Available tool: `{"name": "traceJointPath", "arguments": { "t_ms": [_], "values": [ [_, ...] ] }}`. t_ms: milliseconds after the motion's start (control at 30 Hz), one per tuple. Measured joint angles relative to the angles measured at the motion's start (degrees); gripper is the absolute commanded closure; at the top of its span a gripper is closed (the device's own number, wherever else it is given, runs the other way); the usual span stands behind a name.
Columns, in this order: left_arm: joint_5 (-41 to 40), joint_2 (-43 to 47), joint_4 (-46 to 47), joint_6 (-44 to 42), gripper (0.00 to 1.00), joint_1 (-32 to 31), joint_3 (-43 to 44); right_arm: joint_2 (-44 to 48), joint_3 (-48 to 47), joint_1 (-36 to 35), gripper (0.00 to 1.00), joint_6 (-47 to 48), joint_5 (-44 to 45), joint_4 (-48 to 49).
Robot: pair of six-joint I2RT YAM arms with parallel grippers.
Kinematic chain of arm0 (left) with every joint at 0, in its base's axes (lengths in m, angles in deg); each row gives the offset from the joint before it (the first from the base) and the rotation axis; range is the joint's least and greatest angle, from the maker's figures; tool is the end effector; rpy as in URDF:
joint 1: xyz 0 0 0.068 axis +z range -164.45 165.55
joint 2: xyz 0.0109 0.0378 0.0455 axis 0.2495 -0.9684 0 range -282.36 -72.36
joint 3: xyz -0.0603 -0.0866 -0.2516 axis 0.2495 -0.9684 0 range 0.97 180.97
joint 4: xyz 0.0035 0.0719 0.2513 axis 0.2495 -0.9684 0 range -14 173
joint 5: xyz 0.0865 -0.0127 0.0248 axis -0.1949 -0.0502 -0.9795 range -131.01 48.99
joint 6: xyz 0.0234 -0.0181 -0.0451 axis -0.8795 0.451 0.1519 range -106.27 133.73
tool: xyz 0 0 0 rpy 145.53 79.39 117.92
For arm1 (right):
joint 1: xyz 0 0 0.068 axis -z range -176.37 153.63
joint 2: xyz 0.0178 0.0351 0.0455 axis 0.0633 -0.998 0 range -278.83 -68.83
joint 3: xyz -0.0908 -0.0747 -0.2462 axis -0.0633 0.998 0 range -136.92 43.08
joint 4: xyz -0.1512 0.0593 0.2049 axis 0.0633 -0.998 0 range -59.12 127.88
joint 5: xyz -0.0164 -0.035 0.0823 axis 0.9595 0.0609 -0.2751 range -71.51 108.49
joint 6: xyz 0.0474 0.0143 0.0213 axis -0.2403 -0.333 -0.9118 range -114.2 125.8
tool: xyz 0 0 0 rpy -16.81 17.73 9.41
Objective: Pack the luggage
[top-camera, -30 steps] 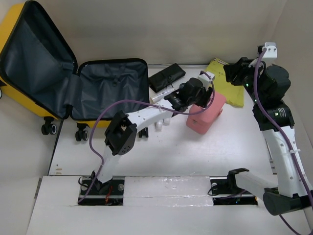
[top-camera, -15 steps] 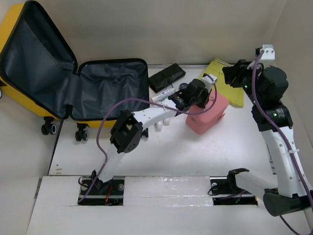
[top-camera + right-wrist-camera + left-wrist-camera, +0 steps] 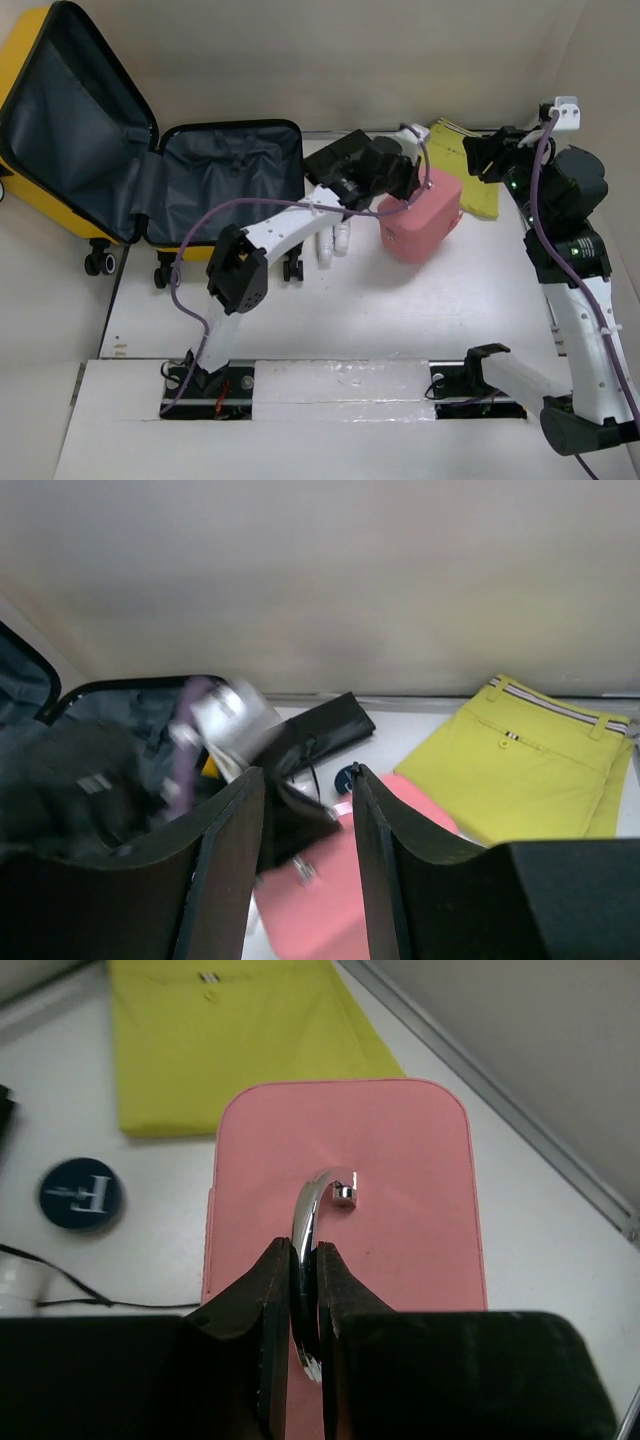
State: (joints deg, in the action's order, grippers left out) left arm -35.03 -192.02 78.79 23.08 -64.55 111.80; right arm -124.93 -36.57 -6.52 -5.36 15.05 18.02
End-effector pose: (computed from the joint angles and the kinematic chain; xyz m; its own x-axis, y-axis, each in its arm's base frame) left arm 0.3232 -0.3925 0.3399 -0.2773 0.0798 -0.9575 0.7936 0.5808 -0.1814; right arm 0.1794 0.0342 0.4927 0.0167 0.1994 -0.9798 -0.2426 0.9514 0.1895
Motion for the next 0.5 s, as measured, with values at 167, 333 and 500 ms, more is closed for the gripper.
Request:
{"name": "traceJointPath", "arguments": {
  "t_ms": [167,333,500],
  "values": [
    [0.79,6.34,-0.48,1.27,1.00,8.44,1.51,1.20,0.02,0.00,0.54,-0.02,-0.04,0.28],
    [-1.84,14.56,-0.70,3.39,1.00,20.57,0.92,1.51,2.08,0.00,0.54,-0.81,-1.70,1.73],
    [-4.50,21.40,0.02,6.08,1.00,32.92,-3.85,1.18,6.60,-0.68,0.54,-1.88,-4.11,4.02]
  ]
}}
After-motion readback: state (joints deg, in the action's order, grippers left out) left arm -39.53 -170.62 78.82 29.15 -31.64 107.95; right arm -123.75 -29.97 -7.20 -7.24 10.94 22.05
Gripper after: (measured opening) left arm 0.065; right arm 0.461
